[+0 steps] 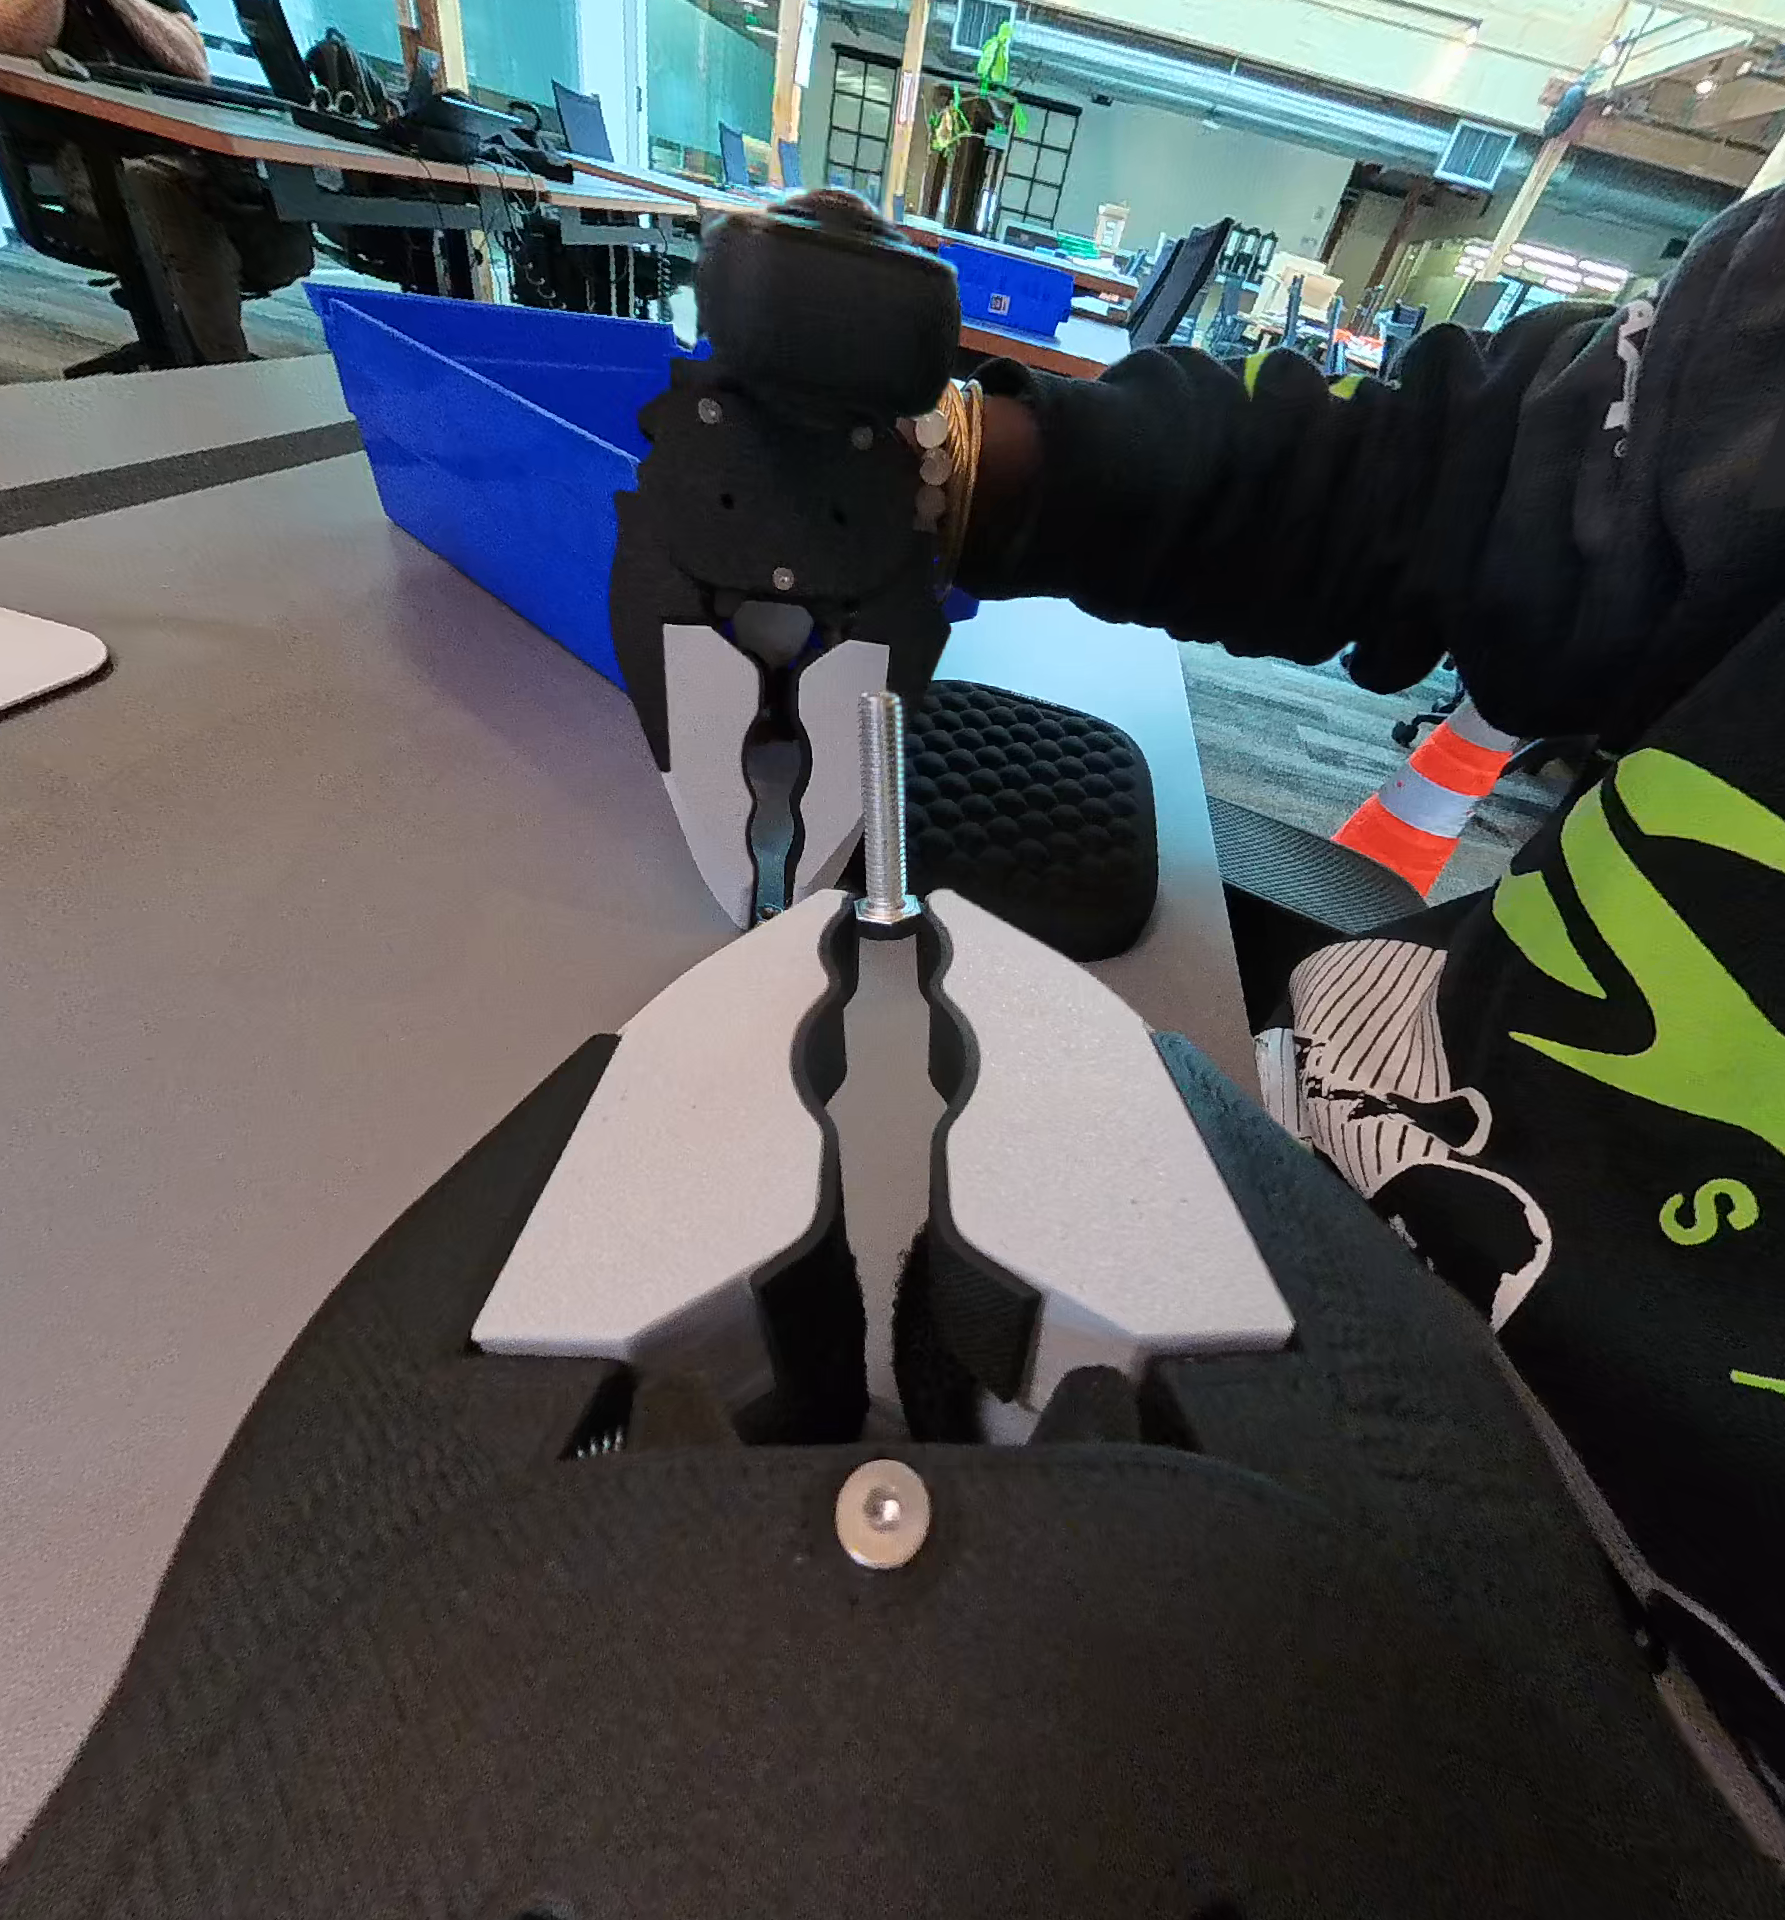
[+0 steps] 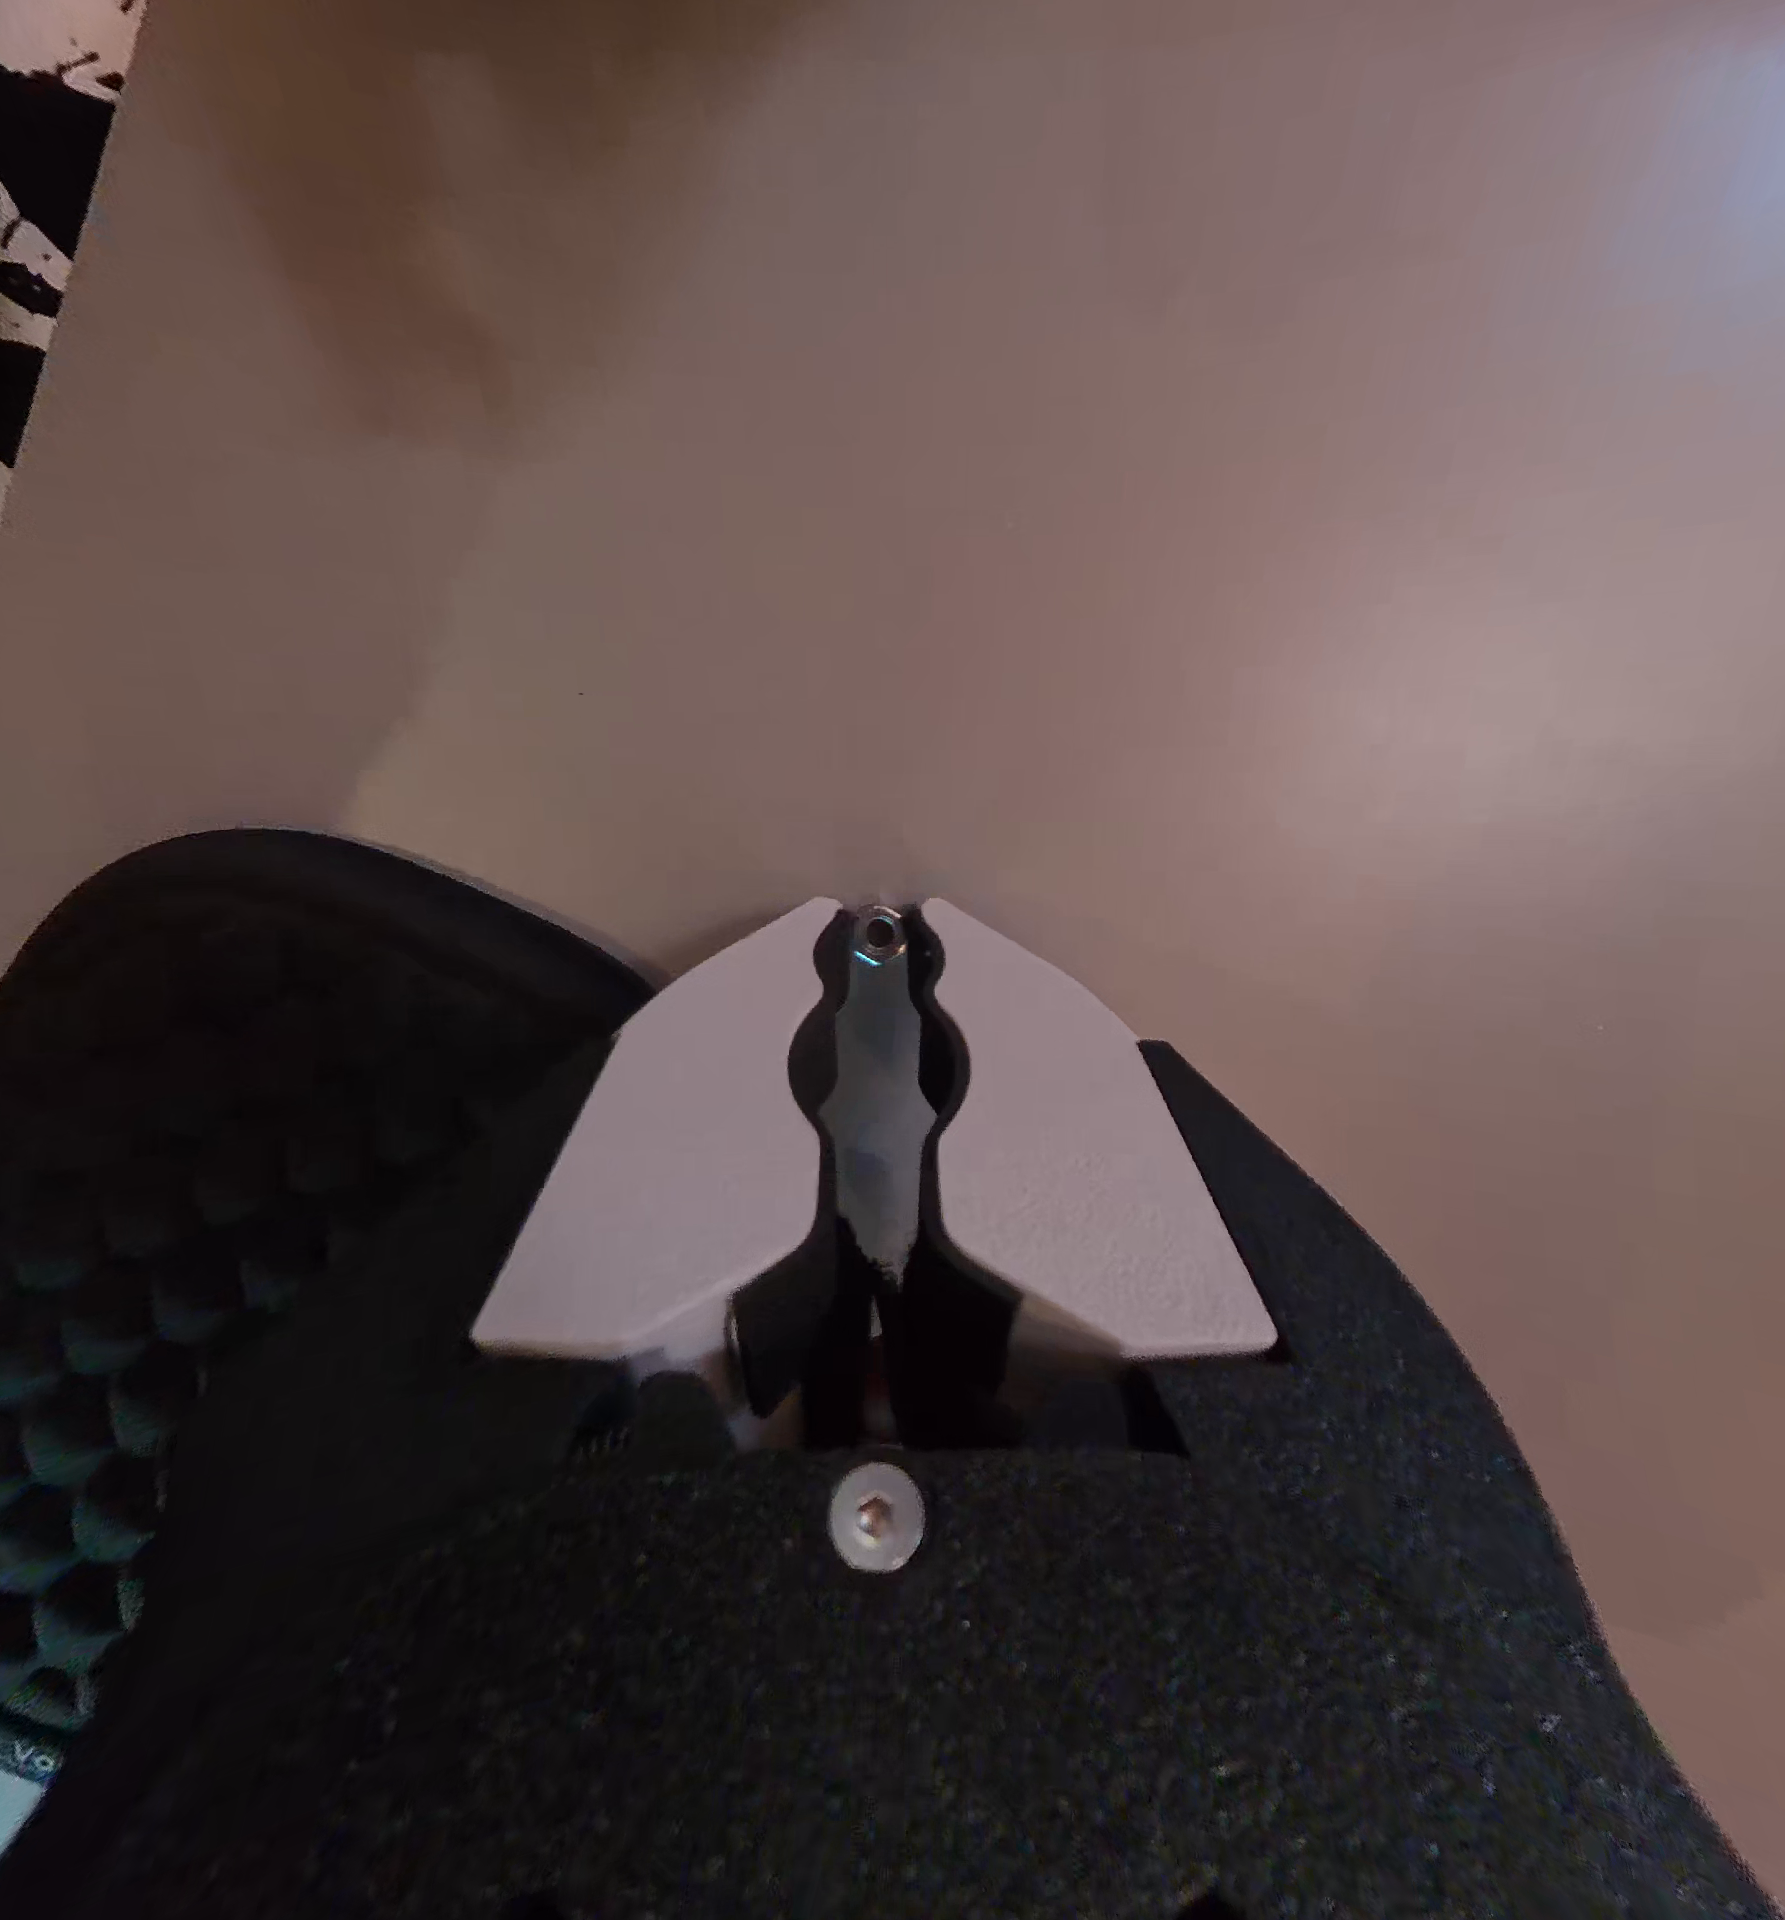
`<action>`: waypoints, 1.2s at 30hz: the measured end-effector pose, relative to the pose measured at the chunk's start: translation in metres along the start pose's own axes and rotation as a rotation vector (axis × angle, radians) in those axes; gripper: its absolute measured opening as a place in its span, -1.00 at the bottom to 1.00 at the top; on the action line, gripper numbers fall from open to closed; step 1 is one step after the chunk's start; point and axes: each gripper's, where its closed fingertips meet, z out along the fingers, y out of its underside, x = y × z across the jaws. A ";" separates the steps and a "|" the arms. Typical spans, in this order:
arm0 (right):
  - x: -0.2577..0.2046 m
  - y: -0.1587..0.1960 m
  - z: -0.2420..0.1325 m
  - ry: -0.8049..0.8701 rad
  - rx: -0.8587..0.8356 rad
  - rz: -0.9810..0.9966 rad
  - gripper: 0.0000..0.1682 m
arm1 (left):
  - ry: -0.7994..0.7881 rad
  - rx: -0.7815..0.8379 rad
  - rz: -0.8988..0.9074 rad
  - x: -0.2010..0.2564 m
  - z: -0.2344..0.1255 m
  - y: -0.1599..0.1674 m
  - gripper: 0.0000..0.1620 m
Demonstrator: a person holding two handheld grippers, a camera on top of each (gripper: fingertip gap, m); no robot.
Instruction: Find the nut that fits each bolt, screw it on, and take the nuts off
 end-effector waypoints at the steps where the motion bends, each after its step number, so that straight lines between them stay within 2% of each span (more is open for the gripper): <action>1: 0.000 0.000 0.000 0.001 -0.005 0.002 -0.88 | 0.000 0.003 -0.004 0.000 0.000 0.000 -0.87; 5: -0.003 0.000 -0.002 0.020 -0.021 0.000 -0.88 | -0.003 0.012 -0.002 0.000 -0.001 -0.001 -0.87; 8: -0.003 -0.013 -0.011 0.064 0.017 -0.001 -0.88 | -0.005 0.014 0.010 0.000 -0.001 -0.001 -0.87; 16: -0.021 -0.114 -0.085 0.120 0.386 -0.071 -0.88 | 0.012 0.005 0.107 0.011 0.000 0.000 -0.87; 19: -0.033 -0.147 -0.099 0.083 0.458 -0.144 -0.88 | 0.036 0.000 0.166 0.018 0.000 0.002 -0.87; 23: -0.038 -0.163 -0.088 0.027 0.378 -0.205 -0.88 | 0.056 0.005 0.200 0.024 -0.001 0.002 -0.87; 30: -0.033 -0.166 -0.070 -0.023 0.241 -0.257 -0.88 | 0.065 0.005 0.206 0.025 -0.001 0.002 -0.87; 36: -0.031 -0.166 -0.069 -0.044 0.196 -0.271 -0.88 | 0.065 0.002 0.211 0.026 -0.001 0.003 -0.87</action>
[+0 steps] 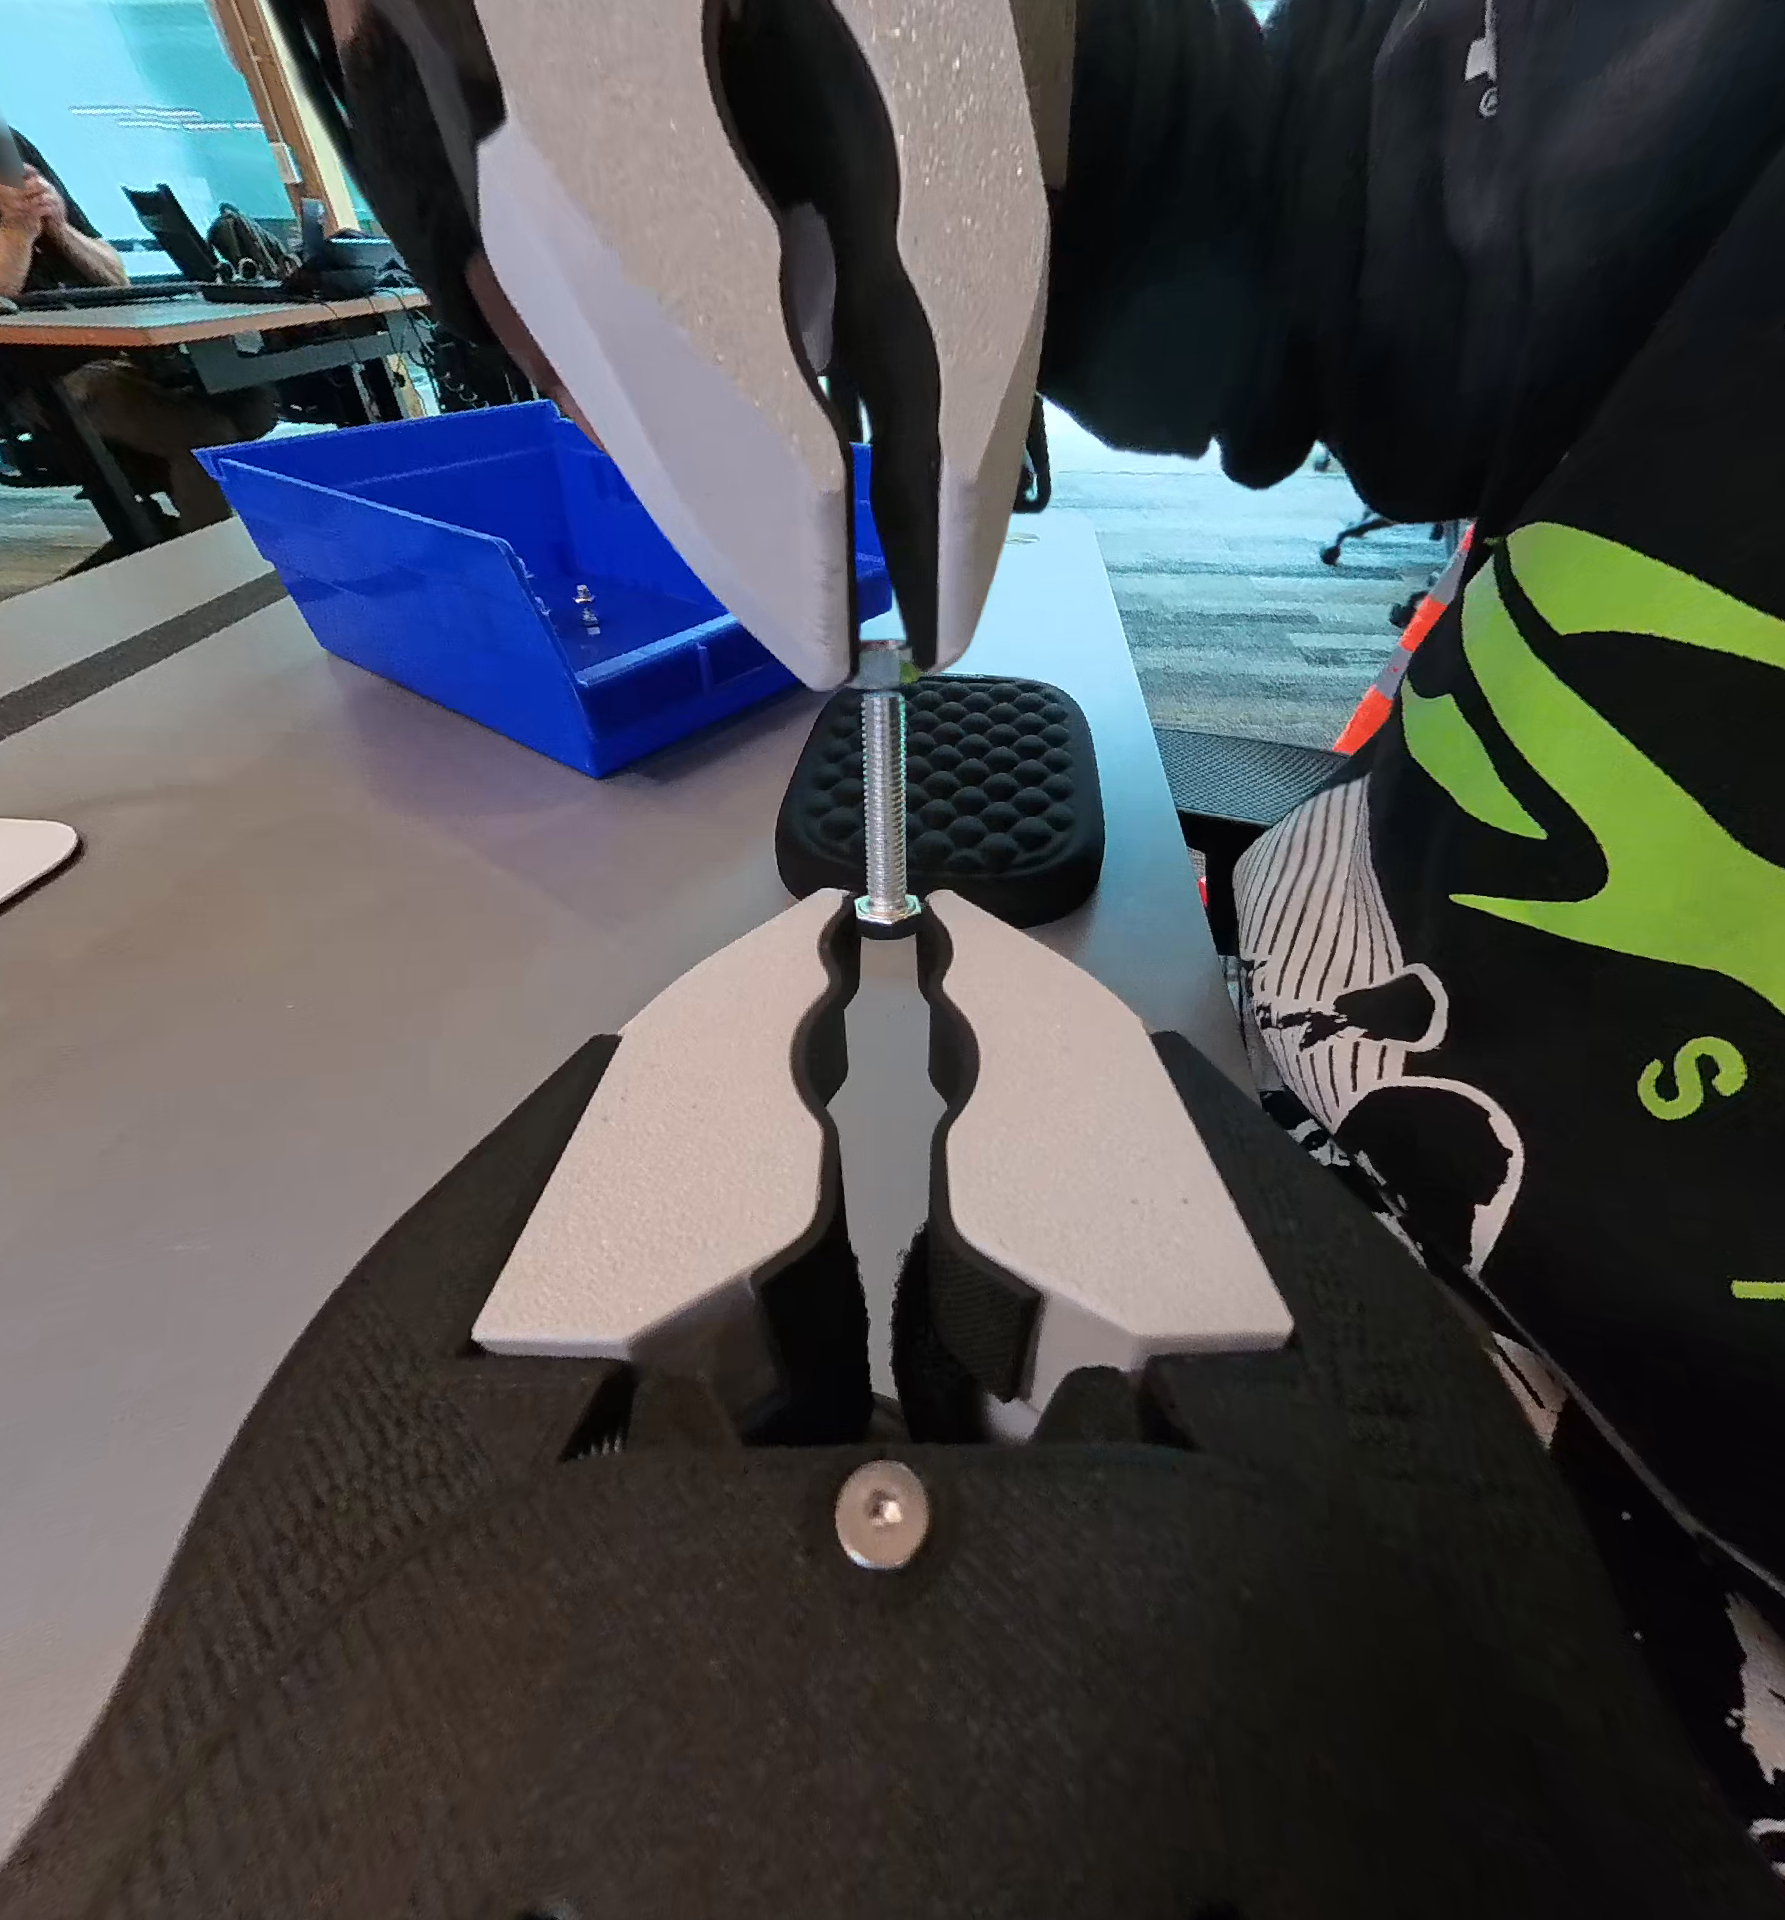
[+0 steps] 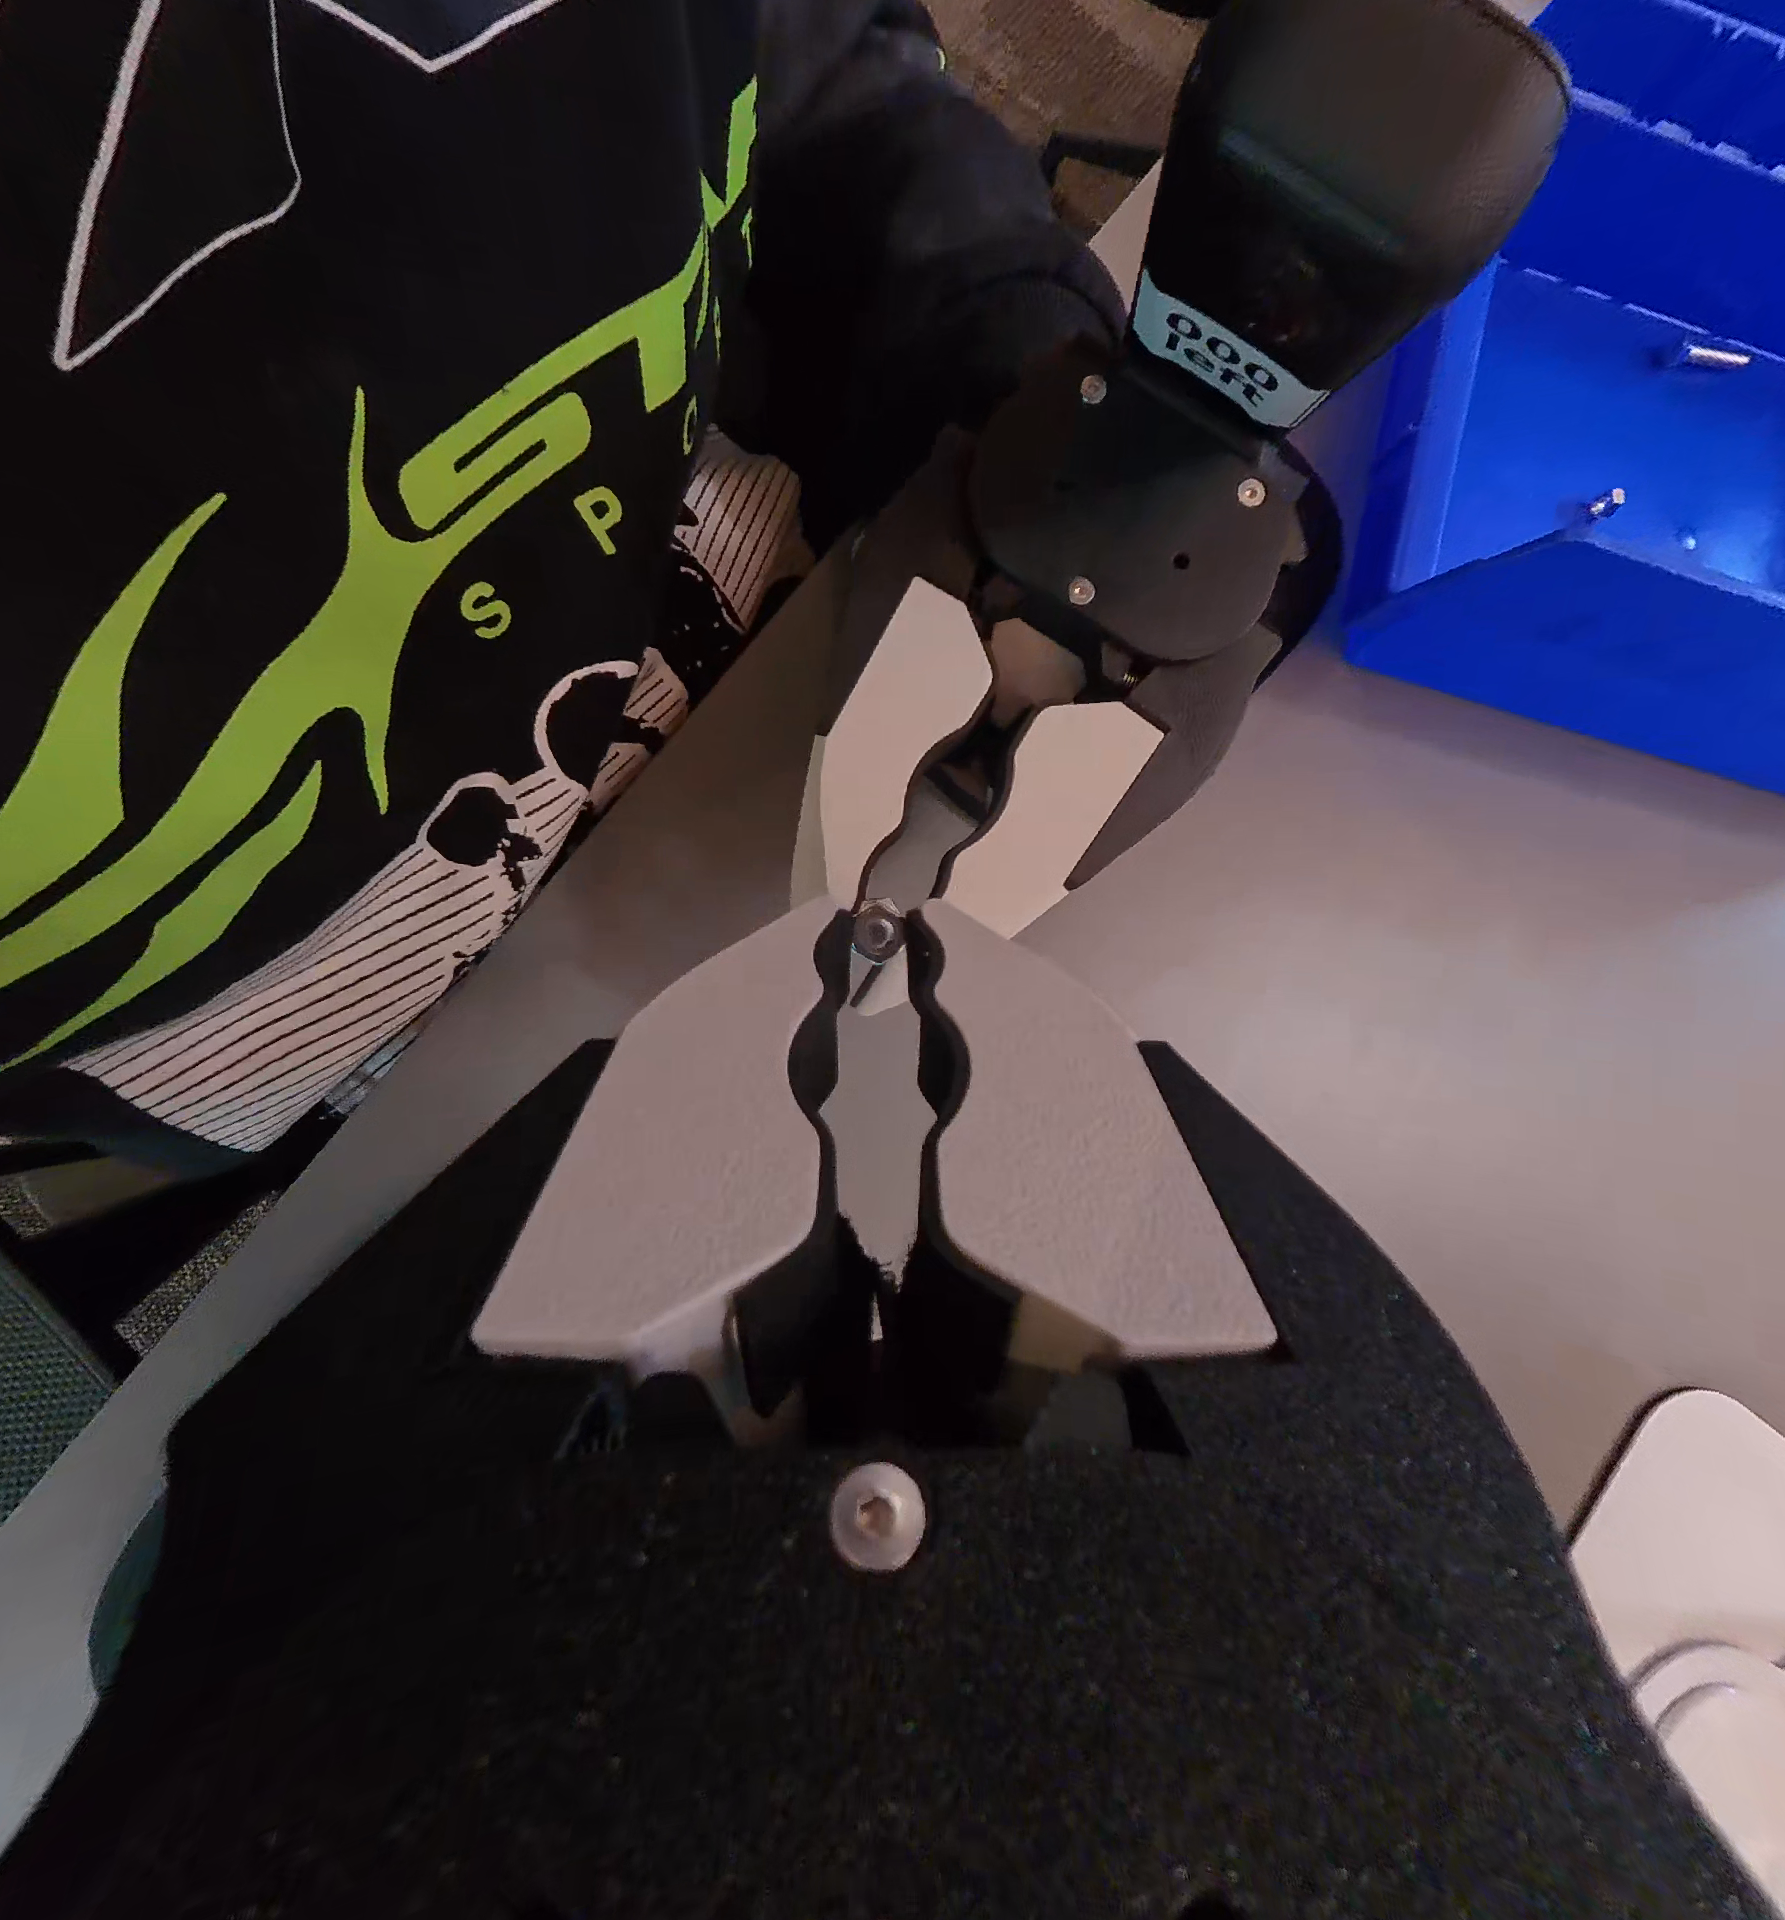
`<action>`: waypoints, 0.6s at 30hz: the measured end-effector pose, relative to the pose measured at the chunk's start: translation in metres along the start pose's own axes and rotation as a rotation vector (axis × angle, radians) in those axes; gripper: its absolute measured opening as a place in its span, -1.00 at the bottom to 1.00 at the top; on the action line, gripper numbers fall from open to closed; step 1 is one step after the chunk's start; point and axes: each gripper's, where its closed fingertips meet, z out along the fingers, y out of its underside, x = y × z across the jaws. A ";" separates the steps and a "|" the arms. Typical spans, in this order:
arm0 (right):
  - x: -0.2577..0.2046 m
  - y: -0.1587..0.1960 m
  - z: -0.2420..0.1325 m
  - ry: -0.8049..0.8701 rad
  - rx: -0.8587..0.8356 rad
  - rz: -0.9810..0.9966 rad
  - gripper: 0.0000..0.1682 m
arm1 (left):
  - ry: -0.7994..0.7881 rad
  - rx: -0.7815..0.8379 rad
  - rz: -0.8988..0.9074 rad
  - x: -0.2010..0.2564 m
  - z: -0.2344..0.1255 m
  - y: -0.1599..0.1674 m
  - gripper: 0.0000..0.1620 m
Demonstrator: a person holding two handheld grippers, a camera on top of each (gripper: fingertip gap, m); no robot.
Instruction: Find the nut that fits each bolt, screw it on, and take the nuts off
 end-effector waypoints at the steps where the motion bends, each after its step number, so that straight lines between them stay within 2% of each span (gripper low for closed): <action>1: 0.000 0.000 0.000 -0.005 -0.002 -0.001 -0.88 | 0.000 0.002 -0.002 0.000 0.000 0.000 -0.87; 11: 0.001 0.002 0.002 0.000 0.006 0.008 -0.88 | -0.009 0.006 -0.011 -0.002 -0.001 -0.001 -0.87; 18: 0.010 0.003 -0.001 0.069 0.009 0.094 -0.88 | -0.082 0.027 -0.026 -0.012 -0.003 -0.003 -0.88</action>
